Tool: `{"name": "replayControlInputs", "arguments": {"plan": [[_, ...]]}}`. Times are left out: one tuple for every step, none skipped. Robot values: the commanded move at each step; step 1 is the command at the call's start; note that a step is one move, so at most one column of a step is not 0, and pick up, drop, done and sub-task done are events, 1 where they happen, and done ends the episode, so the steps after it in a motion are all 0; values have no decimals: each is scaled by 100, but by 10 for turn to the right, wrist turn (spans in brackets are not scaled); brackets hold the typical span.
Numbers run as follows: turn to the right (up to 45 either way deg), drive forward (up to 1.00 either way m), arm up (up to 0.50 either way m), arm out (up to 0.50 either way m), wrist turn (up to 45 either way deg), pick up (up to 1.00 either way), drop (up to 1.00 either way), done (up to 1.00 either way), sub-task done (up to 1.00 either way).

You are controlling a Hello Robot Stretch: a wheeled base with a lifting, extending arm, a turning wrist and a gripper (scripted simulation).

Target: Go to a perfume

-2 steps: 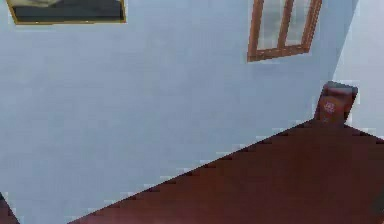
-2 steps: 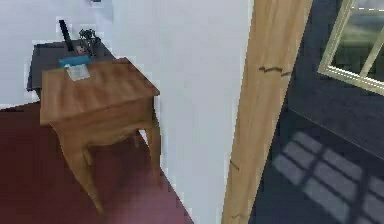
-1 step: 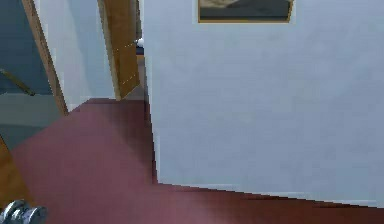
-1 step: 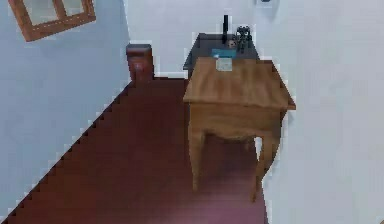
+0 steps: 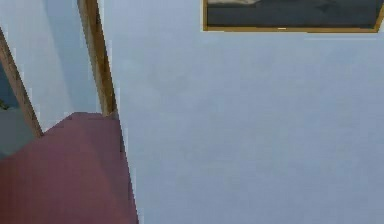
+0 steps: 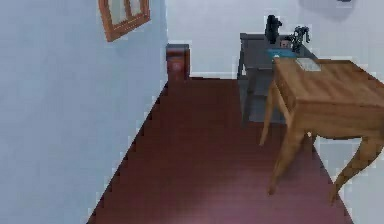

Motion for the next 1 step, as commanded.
{"name": "replayControlInputs", "arguments": {"plan": [[-270, 0, 0, 0, 0, 0, 0, 0, 0]]}}
